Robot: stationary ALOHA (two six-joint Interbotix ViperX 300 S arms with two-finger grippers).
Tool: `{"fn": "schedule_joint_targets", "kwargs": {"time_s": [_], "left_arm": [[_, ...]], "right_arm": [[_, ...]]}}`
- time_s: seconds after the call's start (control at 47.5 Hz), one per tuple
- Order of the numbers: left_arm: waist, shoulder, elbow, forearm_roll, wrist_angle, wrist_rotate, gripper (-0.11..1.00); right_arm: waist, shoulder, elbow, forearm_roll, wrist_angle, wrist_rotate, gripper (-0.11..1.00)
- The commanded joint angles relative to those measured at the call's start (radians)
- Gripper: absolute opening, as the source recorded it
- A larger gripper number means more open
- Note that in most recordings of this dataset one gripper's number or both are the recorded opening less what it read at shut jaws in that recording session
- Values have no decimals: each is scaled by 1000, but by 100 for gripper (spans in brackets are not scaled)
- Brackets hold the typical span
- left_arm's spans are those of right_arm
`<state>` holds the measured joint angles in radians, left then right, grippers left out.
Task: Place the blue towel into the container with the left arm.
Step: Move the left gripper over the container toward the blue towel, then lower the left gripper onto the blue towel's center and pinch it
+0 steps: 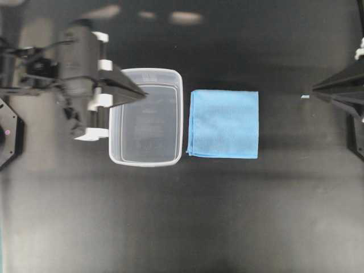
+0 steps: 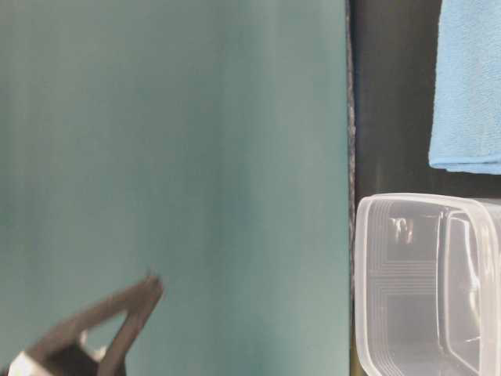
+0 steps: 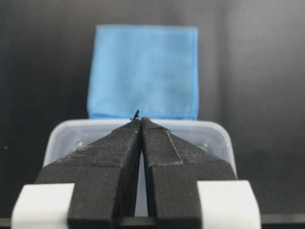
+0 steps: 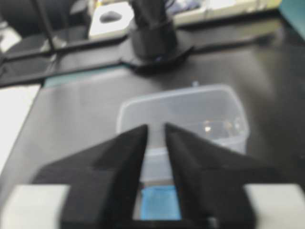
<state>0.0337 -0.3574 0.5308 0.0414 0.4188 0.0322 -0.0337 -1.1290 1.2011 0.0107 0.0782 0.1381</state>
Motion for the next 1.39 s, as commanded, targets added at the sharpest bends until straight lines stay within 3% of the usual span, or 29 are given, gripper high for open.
{"fn": "schedule_joint_targets", "kwargs": {"time_s": [0.0,0.169,0.232,0.316,0.421,0.59,0.674,1.011,1.369], "left_arm": [[3,61,-100,5,46,3,0],[23,181,-232,5,147,5,0],[26,218,-276,3,181,5,1],[31,268,-334,5,216,6,5],[34,347,-416,5,256,8,26],[32,500,-546,3,310,17,76],[32,584,-606,5,353,29,90],[-8,893,-787,5,407,94,90],[-2,1003,-801,5,400,95,90]], "right_arm": [[-6,-38,8,5,21,0,29],[-8,-95,23,5,38,-6,74],[-6,-109,23,5,41,-9,79],[-8,-121,23,5,43,-12,78],[-6,-137,26,5,43,-11,77],[-8,-147,29,5,35,-11,77],[-8,-149,29,5,35,-14,77],[-6,-149,31,5,34,-12,77],[-6,-149,31,5,34,-11,77]]}}
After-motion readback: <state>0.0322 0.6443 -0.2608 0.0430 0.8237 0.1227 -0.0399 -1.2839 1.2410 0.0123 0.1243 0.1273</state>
